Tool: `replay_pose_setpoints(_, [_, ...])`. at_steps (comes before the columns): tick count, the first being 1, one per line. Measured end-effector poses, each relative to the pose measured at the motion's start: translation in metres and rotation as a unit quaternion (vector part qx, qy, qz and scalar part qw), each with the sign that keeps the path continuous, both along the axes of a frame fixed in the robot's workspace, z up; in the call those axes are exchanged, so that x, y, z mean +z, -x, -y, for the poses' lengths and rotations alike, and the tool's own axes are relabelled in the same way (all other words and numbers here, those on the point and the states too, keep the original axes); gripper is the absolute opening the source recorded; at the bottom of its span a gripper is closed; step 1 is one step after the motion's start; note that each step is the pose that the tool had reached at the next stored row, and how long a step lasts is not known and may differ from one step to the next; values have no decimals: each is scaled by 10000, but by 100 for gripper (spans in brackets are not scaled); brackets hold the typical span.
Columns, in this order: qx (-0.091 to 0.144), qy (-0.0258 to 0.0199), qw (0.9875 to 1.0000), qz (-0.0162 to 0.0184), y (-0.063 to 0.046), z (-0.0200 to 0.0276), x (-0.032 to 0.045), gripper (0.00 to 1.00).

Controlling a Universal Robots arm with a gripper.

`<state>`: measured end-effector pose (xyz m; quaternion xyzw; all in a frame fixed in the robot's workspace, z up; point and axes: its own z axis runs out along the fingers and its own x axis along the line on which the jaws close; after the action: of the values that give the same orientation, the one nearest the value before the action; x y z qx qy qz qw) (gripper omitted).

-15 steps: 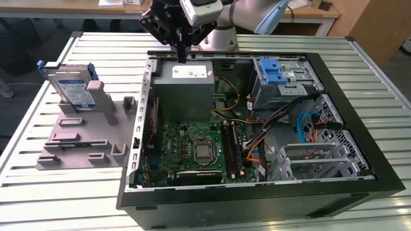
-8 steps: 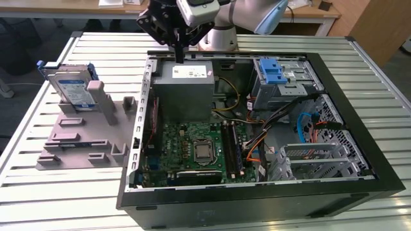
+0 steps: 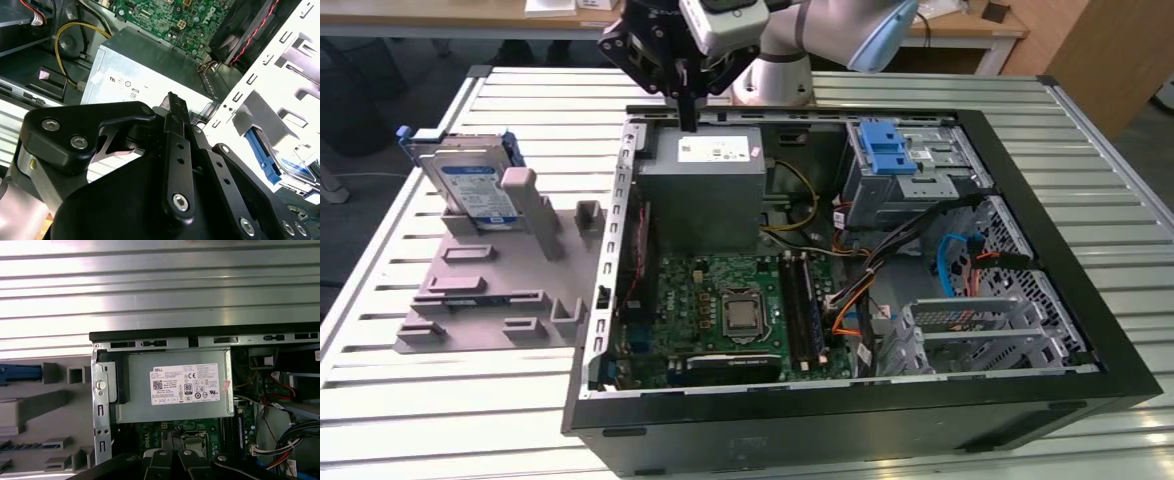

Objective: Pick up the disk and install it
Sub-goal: 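Reach for the disk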

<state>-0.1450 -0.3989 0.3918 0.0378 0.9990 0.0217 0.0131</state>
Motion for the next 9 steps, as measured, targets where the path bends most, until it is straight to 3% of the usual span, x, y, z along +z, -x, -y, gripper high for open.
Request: replay_pose_setpoints(9, [0, 0, 10000, 0, 50, 0, -2, 11])
